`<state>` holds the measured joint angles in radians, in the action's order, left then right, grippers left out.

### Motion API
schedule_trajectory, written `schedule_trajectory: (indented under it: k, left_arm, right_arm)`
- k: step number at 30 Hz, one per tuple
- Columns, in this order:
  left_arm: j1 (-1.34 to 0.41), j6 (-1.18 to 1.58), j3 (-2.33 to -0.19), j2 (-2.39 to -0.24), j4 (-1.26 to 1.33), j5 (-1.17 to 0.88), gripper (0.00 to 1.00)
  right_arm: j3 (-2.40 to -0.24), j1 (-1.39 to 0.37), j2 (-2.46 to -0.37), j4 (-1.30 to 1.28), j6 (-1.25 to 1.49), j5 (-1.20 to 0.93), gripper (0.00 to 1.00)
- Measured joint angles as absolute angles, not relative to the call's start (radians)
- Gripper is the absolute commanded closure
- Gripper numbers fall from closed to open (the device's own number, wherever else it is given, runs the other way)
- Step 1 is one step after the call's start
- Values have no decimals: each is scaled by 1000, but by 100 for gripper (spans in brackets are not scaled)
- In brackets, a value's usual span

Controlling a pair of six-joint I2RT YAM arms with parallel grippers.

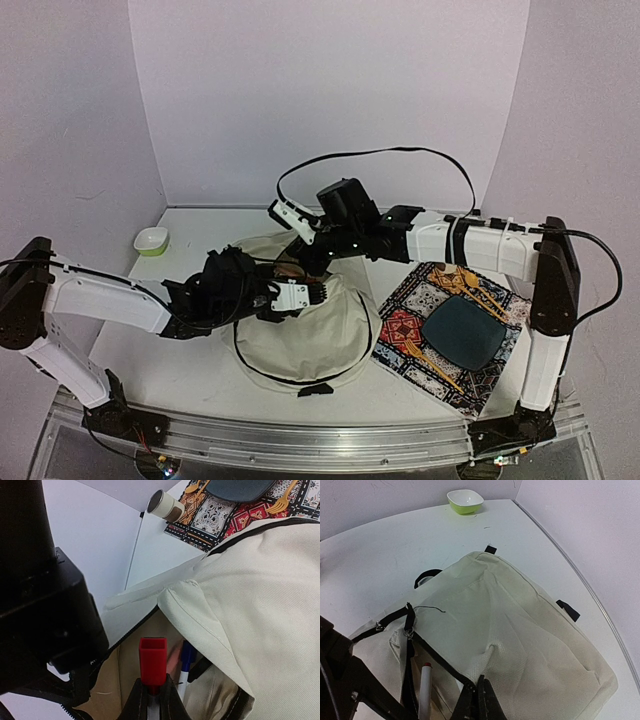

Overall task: Pack the student bag
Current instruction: Place the pen in the lower front pocket of the bag.

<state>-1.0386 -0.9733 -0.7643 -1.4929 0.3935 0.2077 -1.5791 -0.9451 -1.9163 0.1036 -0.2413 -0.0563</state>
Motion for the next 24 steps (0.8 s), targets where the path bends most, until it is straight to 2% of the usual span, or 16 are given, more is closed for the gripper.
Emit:
schedule_trajectory:
  k: [13, 17, 24]
  left_arm:
    - [-982, -1006, -767, -1544, 402, 215, 97]
    - [-956, -1028, -771, -1581, 403, 238, 91]
    - [-948, -1055, -805, -1644, 422, 274, 72]
  right_arm:
    - [-1579, -944, -1916, 104, -241, -60, 100]
    - [-1579, -944, -1916, 104, -239, -64, 100]
    - [-1579, -944, -1916, 104, -237, -64, 99]
